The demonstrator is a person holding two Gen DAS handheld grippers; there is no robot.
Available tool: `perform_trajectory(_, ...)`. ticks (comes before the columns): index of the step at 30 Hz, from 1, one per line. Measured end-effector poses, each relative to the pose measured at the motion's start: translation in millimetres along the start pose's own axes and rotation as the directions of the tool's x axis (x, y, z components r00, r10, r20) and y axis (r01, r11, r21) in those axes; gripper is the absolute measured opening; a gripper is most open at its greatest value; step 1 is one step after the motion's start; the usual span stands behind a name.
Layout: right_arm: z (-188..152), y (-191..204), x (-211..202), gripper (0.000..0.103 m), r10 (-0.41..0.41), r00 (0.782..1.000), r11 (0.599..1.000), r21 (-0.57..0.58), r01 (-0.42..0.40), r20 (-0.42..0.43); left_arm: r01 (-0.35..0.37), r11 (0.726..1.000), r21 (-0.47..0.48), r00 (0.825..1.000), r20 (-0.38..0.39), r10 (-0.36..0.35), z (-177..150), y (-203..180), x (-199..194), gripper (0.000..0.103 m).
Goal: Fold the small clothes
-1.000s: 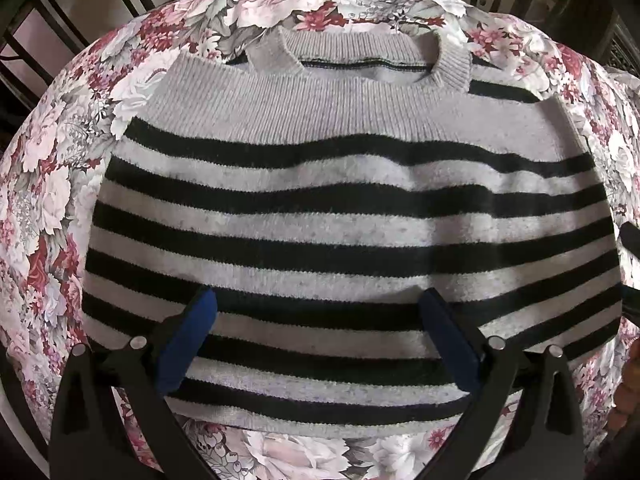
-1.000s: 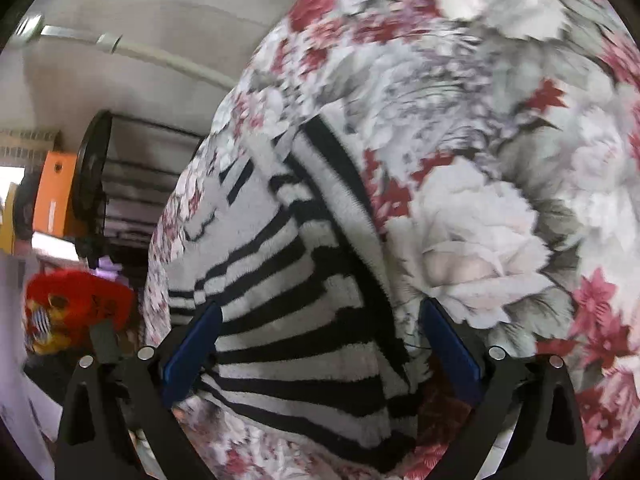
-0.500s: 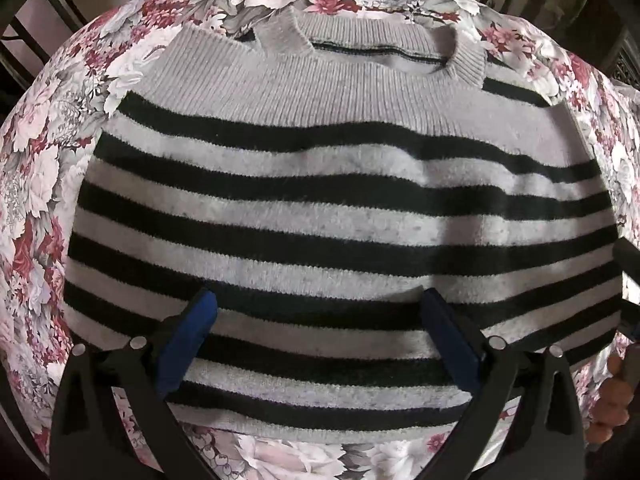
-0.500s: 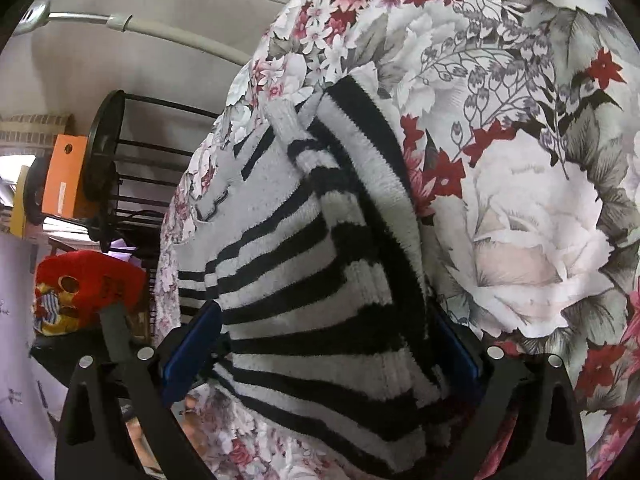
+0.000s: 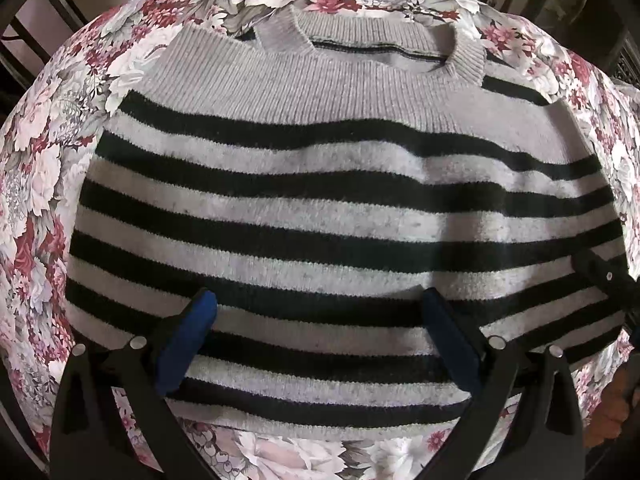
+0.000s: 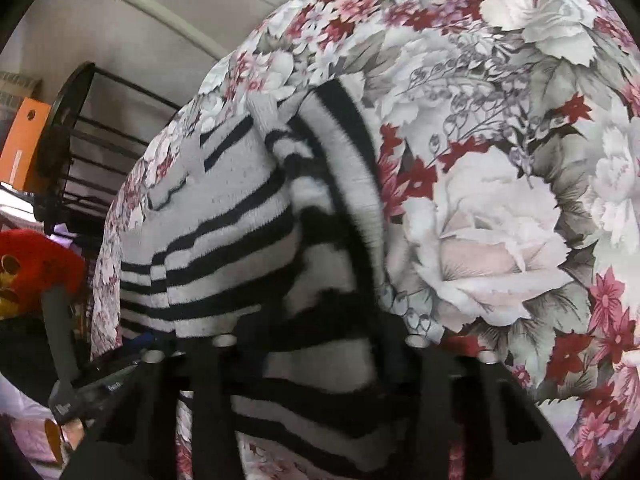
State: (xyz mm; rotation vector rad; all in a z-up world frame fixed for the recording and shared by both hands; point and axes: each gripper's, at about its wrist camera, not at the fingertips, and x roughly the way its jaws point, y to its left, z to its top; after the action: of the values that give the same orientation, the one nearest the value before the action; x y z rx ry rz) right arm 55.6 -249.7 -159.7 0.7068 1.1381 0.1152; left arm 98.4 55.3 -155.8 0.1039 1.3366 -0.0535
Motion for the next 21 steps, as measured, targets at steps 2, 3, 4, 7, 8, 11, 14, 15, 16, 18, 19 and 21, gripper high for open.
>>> perform_trajectory(2, 0, 4, -3, 0.027, -0.005, 1.0, 1.0, 0.006, 0.005, 0.005, -0.004, 1.0, 0.003, 1.0, 0.001, 0.004, -4, 0, -3, 0.099)
perform_trajectory(3, -1, 10, -5, 0.026, -0.021, 1.0, 1.0, -0.014, 0.021, 0.012, -0.008, 1.0, 0.006, 1.0, 0.001, 0.008, -4, -1, -4, 0.099)
perform_trajectory(4, -1, 17, -8, 0.026, -0.038, 0.999, 0.999, -0.036, 0.039, 0.021, -0.011, 1.0, 0.007, 1.0, 0.003, 0.011, -5, -2, -5, 0.098)
perform_trajectory(7, -3, 33, -17, 0.025, -0.049, 0.998, 0.995, -0.084, 0.052, 0.036, -0.011, 1.0, 0.017, 1.0, 0.017, 0.01, -4, -10, -16, 0.098)
perform_trajectory(8, -3, 39, -19, 0.024, -0.051, 0.998, 0.994, -0.093, 0.055, 0.041, -0.011, 1.0, 0.022, 1.0, 0.023, 0.011, -3, -11, -18, 0.098)
perform_trajectory(11, -3, 46, -25, 0.024, -0.058, 0.997, 0.993, -0.099, 0.062, 0.05, -0.014, 0.999, 0.044, 0.999, 0.05, 0.012, -2, -16, -28, 0.098)
perform_trajectory(14, -4, 54, -29, 0.024, -0.064, 0.996, 0.993, -0.094, 0.069, 0.056, -0.002, 0.999, 0.05, 0.998, 0.061, -0.001, -2, -22, -35, 0.098)
perform_trajectory(15, -4, 58, -30, 0.024, -0.063, 0.996, 0.993, -0.098, 0.068, 0.057, 0.001, 0.999, 0.05, 0.998, 0.062, -0.004, -1, -23, -37, 0.098)
perform_trajectory(16, -4, 62, -32, 0.023, -0.061, 0.996, 0.992, -0.104, 0.067, 0.058, 0.002, 0.999, 0.049, 0.998, 0.061, -0.005, -3, -24, -39, 0.098)
perform_trajectory(18, -5, 69, -37, 0.023, -0.051, 0.997, 0.992, -0.114, 0.058, 0.062, 0.007, 0.999, 0.049, 0.998, 0.055, -0.01, -4, -22, -40, 0.098)
perform_trajectory(19, -5, 73, -39, 0.023, -0.041, 0.997, 0.992, -0.113, 0.048, 0.063, 0.009, 0.999, 0.052, 0.999, 0.051, -0.012, -4, -21, -40, 0.098)
perform_trajectory(21, -5, 79, -41, 0.023, -0.034, 0.997, 0.993, -0.111, 0.041, 0.063, 0.006, 0.998, 0.058, 0.998, 0.054, -0.009, -5, -24, -43, 0.098)
